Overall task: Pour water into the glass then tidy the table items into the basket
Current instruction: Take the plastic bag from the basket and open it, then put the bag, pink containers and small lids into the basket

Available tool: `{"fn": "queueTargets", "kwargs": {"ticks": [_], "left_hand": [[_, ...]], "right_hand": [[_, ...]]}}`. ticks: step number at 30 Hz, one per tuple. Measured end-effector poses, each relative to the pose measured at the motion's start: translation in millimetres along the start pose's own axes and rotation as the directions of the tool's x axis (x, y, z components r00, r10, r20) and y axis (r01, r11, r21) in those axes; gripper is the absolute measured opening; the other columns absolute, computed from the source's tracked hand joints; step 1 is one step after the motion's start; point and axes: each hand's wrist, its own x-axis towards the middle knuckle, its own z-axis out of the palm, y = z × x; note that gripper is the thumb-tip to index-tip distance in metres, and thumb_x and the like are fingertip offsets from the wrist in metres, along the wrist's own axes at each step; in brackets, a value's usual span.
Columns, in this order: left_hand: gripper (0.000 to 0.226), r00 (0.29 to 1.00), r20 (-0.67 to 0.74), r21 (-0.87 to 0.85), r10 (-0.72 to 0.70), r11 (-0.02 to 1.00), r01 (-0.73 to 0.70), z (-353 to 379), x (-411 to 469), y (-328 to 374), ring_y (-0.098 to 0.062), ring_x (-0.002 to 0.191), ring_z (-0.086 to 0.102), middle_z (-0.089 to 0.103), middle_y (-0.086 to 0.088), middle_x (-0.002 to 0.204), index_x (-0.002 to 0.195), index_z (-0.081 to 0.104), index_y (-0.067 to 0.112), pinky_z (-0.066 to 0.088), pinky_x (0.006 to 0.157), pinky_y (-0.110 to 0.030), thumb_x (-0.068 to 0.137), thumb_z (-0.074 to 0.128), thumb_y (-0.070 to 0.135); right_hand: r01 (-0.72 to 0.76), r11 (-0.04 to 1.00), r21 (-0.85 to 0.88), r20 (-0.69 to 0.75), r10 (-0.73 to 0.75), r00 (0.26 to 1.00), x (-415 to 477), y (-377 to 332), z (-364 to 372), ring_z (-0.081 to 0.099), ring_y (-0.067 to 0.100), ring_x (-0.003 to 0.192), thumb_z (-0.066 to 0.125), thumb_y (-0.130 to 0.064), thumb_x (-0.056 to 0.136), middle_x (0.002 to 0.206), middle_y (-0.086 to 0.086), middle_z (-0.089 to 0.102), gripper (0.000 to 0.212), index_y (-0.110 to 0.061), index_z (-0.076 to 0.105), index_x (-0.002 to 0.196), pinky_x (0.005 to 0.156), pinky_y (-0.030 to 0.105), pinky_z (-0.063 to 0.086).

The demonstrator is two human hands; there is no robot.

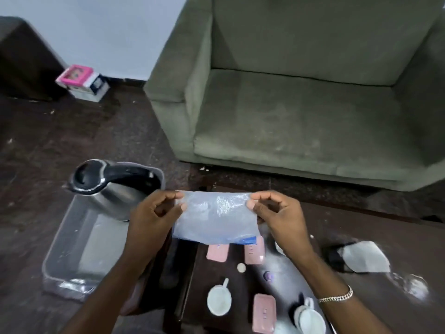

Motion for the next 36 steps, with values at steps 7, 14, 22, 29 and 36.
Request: {"fn": "queueTargets", "kwargs": {"ticks": [7, 14, 22, 29, 36], "left_hand": [[0.032, 0.992, -0.031, 0.139, -0.122, 0.982, 0.125, -147.7, -24.0, -69.4, -0.006, 0.082, 0.075, 0.074, 0.015, 0.11, 0.1, 0.079, 0.027, 0.054, 0.07, -0.011, 0.085, 0.081, 0.0], [0.035, 0.981, -0.108, 0.457, -0.159, 0.869, 0.191, -240.0, -32.9, -150.1, -0.003, 0.086, 0.069, 0.072, 0.009, 0.106, 0.106, 0.08, 0.017, 0.052, 0.082, -0.013, 0.079, 0.082, -0.006], [0.04, 0.966, 0.027, 0.59, -0.257, 0.784, 0.192, -251.8, -31.3, -232.0, -0.038, 0.097, 0.069, 0.066, -0.016, 0.123, 0.109, 0.079, 0.003, 0.058, 0.093, -0.047, 0.072, 0.083, -0.013], [0.056, 0.879, 0.343, 0.762, -0.33, 0.645, -0.055, -240.4, -35.5, -247.0, -0.026, 0.131, 0.049, 0.049, -0.003, 0.141, 0.142, 0.061, 0.025, 0.046, 0.11, -0.043, 0.089, 0.078, 0.02], [0.042, 0.957, 0.261, 0.657, -0.124, 0.749, -0.082, -233.2, -26.4, -201.4, -0.028, 0.104, 0.066, 0.061, -0.004, 0.125, 0.132, 0.068, 0.017, 0.058, 0.087, -0.042, 0.091, 0.078, 0.018]], "right_hand": [[0.026, 0.986, -0.166, 0.286, 0.023, 0.958, -18.8, 19.2, 150.4, 0.069, 0.018, 0.078, 0.079, -0.001, 0.082, 0.107, -0.013, 0.067, 0.033, -0.02, 0.078, 0.108, 0.073, 0.043, 0.06], [0.314, 0.746, -0.587, 0.494, 0.023, 0.869, -59.1, 49.1, 289.1, 0.066, 0.022, 0.105, 0.059, -0.017, 0.093, 0.117, 0.0, 0.067, 0.026, -0.017, 0.072, 0.116, 0.093, 0.033, 0.049], [0.568, 0.267, -0.779, 0.623, 0.223, 0.75, -67.2, 69.2, 351.9, 0.047, 0.029, 0.11, 0.067, -0.016, 0.08, 0.111, 0.002, 0.057, 0.018, -0.017, 0.067, 0.098, 0.085, 0.046, 0.028], [0.69, 0.226, -0.688, 0.724, 0.15, 0.673, -74.1, 83.9, 367.5, 0.04, 0.033, 0.106, 0.068, -0.014, 0.079, 0.107, 0.004, 0.051, 0.006, -0.018, 0.073, 0.081, 0.078, 0.045, 0.018], [0.57, 0.44, -0.694, 0.556, -0.176, 0.813, -63.5, 67.7, 343.6, 0.05, 0.021, 0.093, 0.056, -0.037, 0.092, 0.102, -0.005, 0.054, 0.02, -0.029, 0.072, 0.099, 0.076, 0.042, 0.036]]}}
